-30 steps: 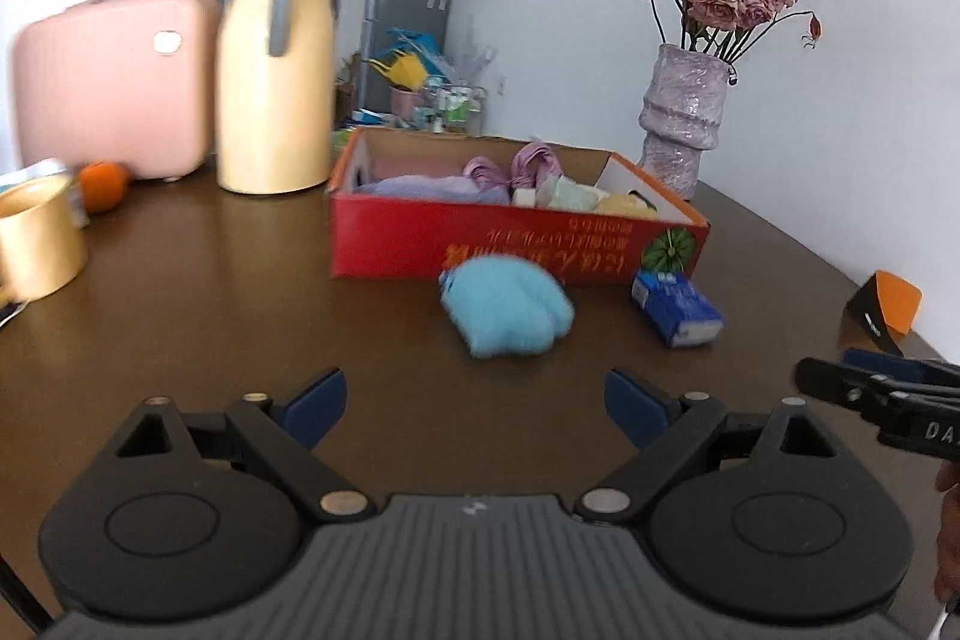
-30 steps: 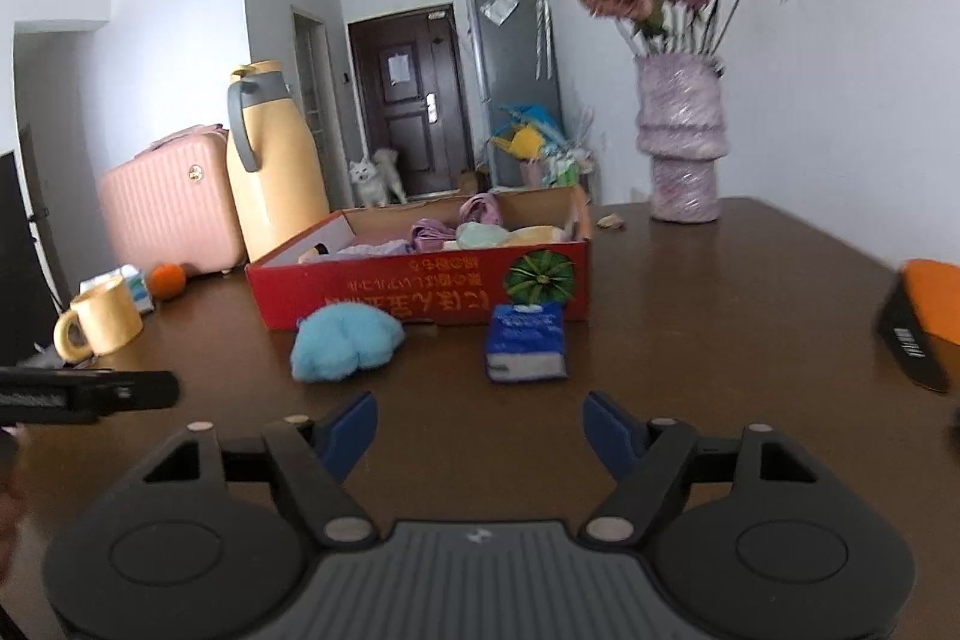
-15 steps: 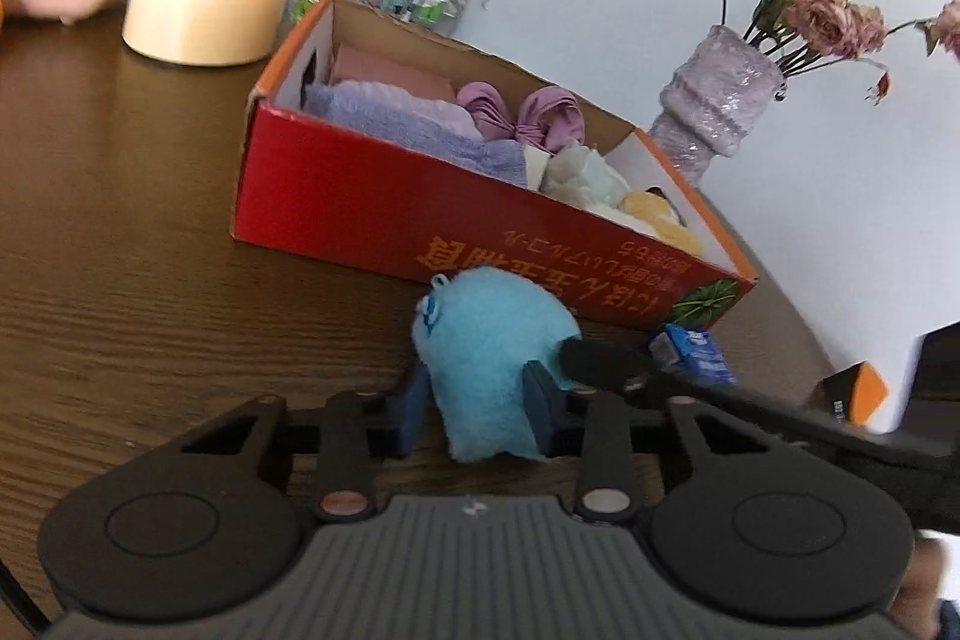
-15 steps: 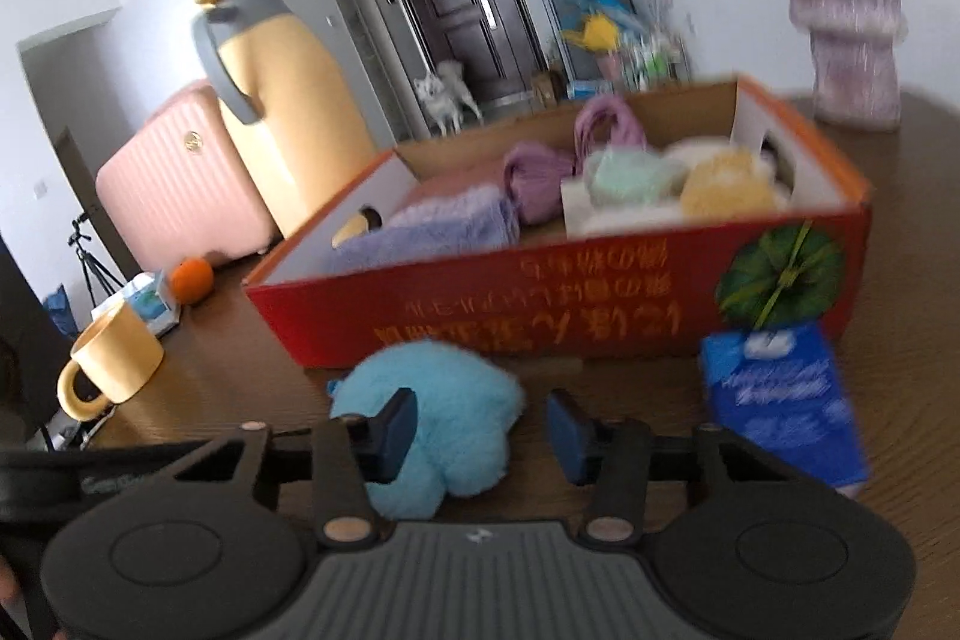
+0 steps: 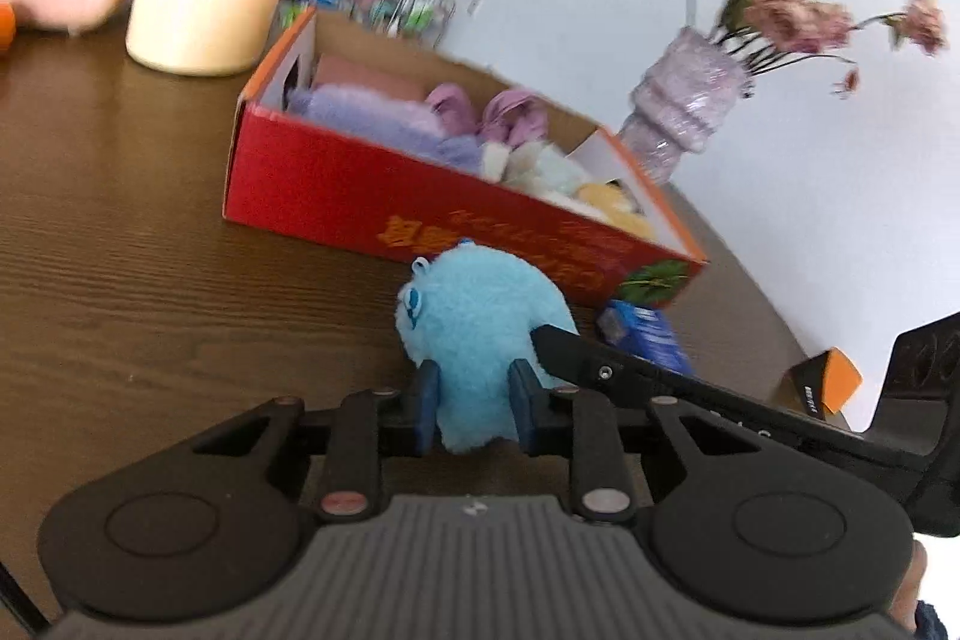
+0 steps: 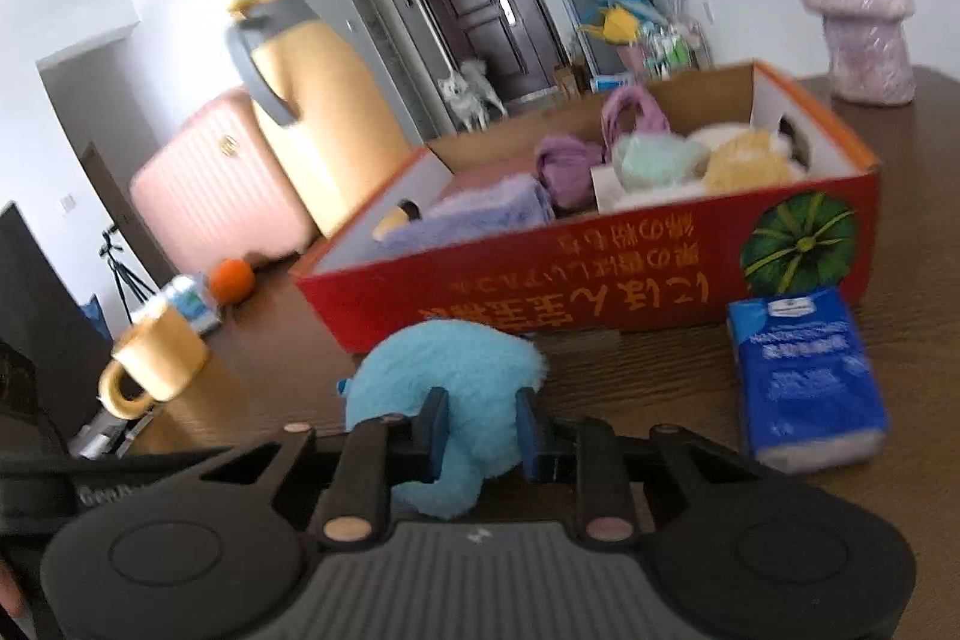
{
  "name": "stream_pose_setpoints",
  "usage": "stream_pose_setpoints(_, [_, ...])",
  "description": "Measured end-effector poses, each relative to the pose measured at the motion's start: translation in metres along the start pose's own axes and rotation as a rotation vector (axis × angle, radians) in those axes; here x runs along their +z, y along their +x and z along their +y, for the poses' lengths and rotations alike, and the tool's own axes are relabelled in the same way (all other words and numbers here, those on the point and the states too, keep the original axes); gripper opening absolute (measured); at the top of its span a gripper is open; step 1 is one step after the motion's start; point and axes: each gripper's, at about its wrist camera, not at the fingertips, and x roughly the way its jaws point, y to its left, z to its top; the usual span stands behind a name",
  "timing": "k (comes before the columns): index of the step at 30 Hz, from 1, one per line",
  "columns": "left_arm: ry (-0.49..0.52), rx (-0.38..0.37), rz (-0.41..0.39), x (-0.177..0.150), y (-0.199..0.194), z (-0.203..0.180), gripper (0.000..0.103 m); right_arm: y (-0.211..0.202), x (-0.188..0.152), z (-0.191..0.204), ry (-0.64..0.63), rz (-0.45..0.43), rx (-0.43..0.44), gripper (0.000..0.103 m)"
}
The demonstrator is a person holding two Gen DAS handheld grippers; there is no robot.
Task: Organize soft objects
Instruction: 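Lift and carry the blue plush with both tools toward the box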
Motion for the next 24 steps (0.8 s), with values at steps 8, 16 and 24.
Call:
stream_pose_setpoints(8, [0.093,-0.032,-0.078,-0.063,-0.082,-0.042,0.025,-0.101,-0.048,0.039,-0.096,-0.079,-0.025,0.022])
stream_pose_setpoints(16, [0.148,-0.056,-0.131,-0.101,-0.142,-0.07,0.025,-0.171,-0.076,0.07,-0.144,-0.156,-0.049,0.022])
stream_pose_setpoints(24, [0.176,-0.069,-0.182,-0.115,-0.174,-0.087,0.025,-0.207,-0.084,0.083,-0.162,-0.208,-0.039,0.022])
